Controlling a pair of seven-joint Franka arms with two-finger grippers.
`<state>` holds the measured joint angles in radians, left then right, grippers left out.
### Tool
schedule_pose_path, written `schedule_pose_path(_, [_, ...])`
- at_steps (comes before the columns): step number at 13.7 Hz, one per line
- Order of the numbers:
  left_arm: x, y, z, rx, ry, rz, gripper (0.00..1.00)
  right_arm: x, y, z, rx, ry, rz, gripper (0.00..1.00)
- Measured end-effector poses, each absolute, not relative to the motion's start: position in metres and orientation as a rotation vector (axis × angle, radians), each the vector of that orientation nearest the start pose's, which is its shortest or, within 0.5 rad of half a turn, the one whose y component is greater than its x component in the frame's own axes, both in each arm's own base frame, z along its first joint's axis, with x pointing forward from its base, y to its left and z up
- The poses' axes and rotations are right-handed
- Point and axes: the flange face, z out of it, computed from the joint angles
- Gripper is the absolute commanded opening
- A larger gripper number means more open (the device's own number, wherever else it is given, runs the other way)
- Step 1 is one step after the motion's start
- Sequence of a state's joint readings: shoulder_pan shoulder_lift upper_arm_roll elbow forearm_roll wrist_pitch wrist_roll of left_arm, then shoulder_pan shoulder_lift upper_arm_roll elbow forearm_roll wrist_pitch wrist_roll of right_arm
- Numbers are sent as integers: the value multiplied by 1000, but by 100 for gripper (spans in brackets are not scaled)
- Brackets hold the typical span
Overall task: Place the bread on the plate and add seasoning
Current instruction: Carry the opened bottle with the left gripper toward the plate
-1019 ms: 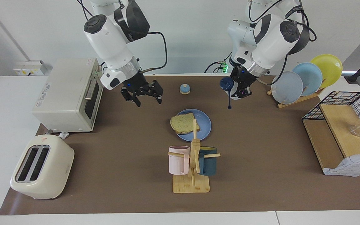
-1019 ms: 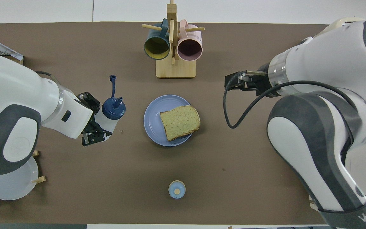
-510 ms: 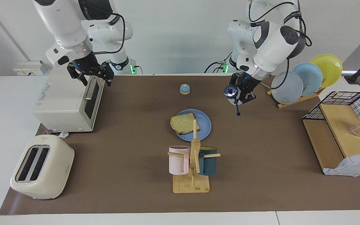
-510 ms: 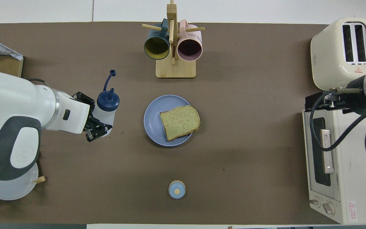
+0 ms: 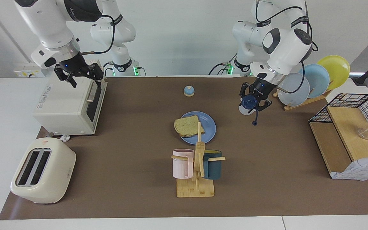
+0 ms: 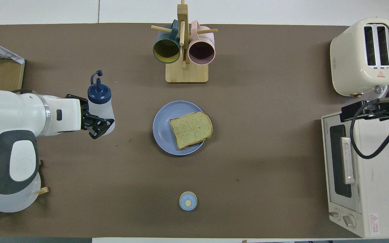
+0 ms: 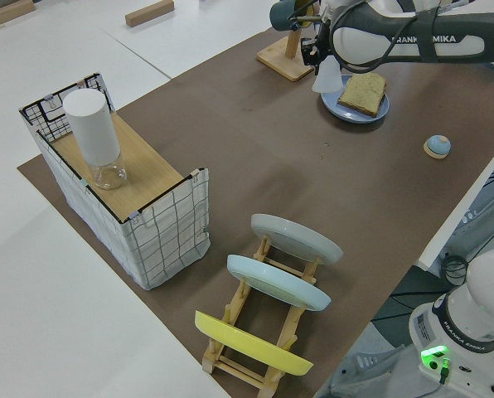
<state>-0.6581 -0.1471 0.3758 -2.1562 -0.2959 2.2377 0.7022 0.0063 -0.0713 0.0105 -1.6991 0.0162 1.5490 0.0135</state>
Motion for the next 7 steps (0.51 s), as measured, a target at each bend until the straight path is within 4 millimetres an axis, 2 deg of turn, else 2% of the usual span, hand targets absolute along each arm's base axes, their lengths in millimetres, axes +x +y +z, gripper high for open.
schedule_pose_path(3, [511,-150,475,-3146,1090,-598,0,528,10,602,-3124,-2,149,100])
schedule_pose_path(7, [505,-159,454,-3169,821,-801,0,531,9,602,-3122,0,177,100])
